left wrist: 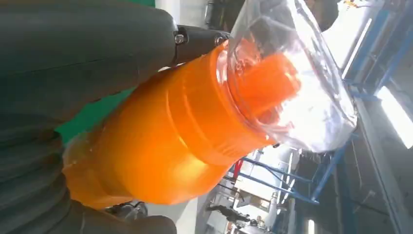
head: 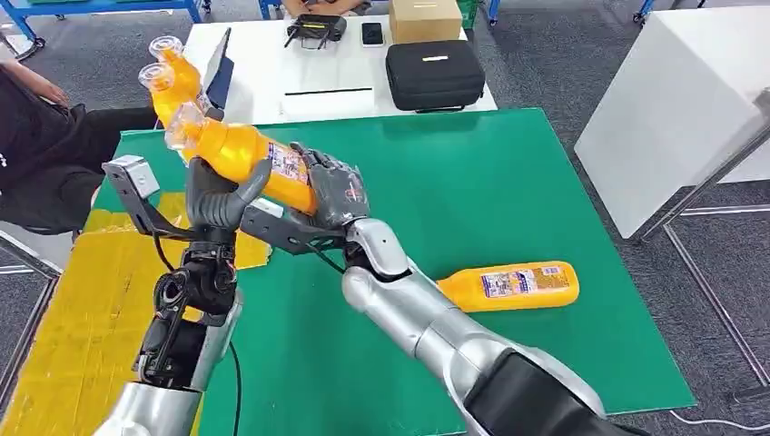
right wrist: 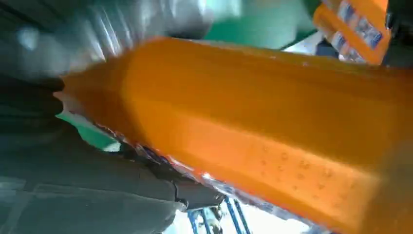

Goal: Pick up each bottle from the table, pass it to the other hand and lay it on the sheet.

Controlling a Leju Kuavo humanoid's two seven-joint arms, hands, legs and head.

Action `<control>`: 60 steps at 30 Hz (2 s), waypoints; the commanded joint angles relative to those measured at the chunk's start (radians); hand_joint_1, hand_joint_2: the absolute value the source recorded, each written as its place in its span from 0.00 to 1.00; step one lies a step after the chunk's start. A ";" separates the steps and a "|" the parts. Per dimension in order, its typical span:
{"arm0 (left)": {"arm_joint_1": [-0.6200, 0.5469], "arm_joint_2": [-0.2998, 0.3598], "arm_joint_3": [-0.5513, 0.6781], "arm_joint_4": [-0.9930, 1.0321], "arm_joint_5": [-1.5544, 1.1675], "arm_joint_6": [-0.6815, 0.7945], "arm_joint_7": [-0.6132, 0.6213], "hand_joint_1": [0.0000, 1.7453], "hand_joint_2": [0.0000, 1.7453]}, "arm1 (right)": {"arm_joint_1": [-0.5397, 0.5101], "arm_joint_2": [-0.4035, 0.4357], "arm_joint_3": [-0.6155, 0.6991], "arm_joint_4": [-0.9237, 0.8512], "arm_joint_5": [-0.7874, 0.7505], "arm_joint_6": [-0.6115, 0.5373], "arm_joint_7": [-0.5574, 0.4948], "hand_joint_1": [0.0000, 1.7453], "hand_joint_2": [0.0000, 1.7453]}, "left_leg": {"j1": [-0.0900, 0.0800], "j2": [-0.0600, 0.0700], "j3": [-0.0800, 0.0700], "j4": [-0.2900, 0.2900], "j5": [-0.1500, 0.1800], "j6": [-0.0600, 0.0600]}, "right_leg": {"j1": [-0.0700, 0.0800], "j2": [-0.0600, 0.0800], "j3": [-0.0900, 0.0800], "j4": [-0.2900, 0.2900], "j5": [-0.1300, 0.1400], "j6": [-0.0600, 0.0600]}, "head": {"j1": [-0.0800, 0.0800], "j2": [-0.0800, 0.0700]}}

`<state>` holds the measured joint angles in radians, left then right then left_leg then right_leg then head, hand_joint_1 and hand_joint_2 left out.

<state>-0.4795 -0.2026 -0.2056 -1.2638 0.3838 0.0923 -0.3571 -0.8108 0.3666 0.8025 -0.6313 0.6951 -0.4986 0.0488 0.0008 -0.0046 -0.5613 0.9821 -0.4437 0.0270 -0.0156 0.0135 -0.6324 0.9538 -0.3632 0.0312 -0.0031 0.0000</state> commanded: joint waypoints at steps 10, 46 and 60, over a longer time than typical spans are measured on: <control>-0.097 -0.059 -0.051 0.141 0.118 -0.016 0.048 0.00 1.00 | -0.029 -0.018 0.378 0.030 -0.179 0.003 0.055 1.00 1.00 | 0.001 -0.003 0.002 0.001 -0.001 -0.001 | 0.001 -0.004 0.003 0.000 -0.002 -0.001 | 0.000 0.000; -0.100 -0.060 -0.052 0.140 0.149 -0.034 0.037 1.00 1.00 | -0.046 -0.018 0.348 0.085 -0.210 -0.013 0.035 1.00 1.00 | 0.001 -0.003 0.002 0.002 -0.002 -0.001 | 0.001 -0.005 0.003 0.001 -0.003 -0.001 | 0.000 0.000; -0.092 -0.057 -0.049 0.123 0.151 -0.031 0.031 1.00 1.00 | -0.054 -0.018 0.338 0.100 -0.210 -0.015 0.032 1.00 1.00 | 0.000 -0.002 0.001 0.001 -0.001 -0.001 | 0.001 -0.004 0.002 0.000 -0.002 -0.001 | 0.000 0.000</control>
<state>-0.4933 -0.2392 -0.2117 -1.1971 0.5318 0.0698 -0.3292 -0.8312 0.3452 1.0498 -0.5913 0.4757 -0.5253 0.1003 0.0002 -0.0043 -0.5613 0.9822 -0.4437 0.0270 -0.0158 0.0136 -0.6326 0.9537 -0.3632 0.0312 -0.0034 0.0000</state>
